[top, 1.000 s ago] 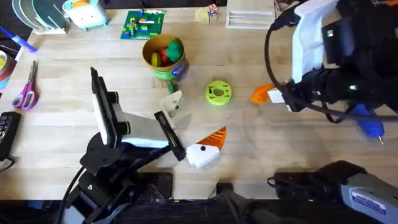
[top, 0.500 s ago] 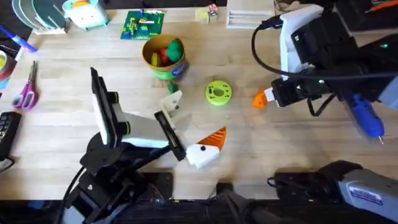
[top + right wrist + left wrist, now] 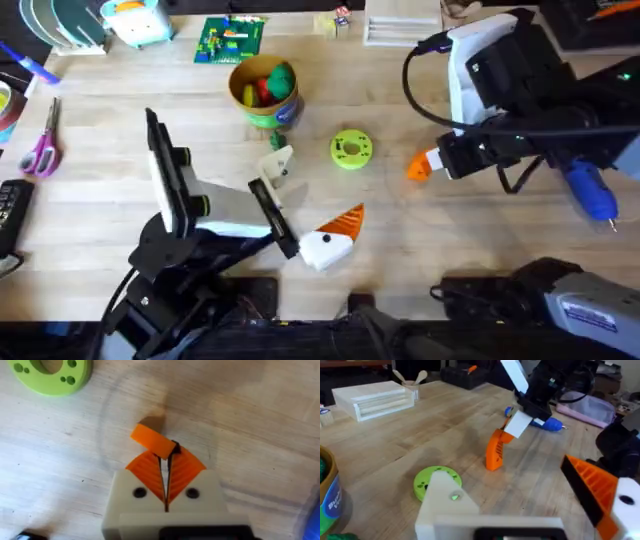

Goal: Pick up the gripper from the table and insert it into the empty holder that is missing its gripper. Then pick up a screw, insert it into the mounting hole, and use the screwdriver to tighten it. Finally, clean up the table by picking up the vegetable and placing it into the bucket.

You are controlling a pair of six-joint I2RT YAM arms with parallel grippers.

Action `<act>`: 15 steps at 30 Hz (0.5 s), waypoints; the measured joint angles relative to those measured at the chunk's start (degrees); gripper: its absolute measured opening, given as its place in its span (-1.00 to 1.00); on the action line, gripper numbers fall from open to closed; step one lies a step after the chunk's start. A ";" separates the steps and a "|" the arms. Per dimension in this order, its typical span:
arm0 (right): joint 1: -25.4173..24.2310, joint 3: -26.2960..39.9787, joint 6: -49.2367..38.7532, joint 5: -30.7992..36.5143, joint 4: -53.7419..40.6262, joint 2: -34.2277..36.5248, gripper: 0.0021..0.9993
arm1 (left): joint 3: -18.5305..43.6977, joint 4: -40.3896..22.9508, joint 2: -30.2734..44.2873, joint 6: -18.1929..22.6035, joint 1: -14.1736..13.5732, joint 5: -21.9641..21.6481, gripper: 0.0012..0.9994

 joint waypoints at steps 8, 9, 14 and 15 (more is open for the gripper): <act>2.00 0.00 0.00 0.46 -0.48 0.00 -0.92 | 0.01 0.00 0.00 0.00 0.00 0.00 0.98; 2.10 0.00 0.00 0.52 -0.60 0.00 -0.90 | 0.02 0.00 0.00 0.00 0.00 0.00 0.98; 2.34 0.02 0.00 0.61 -1.71 -0.01 -0.81 | 0.00 0.00 0.00 0.00 0.00 -0.01 0.98; 2.36 0.02 0.00 0.53 -2.10 -0.02 -0.80 | 0.00 0.00 0.00 0.00 0.00 0.00 0.98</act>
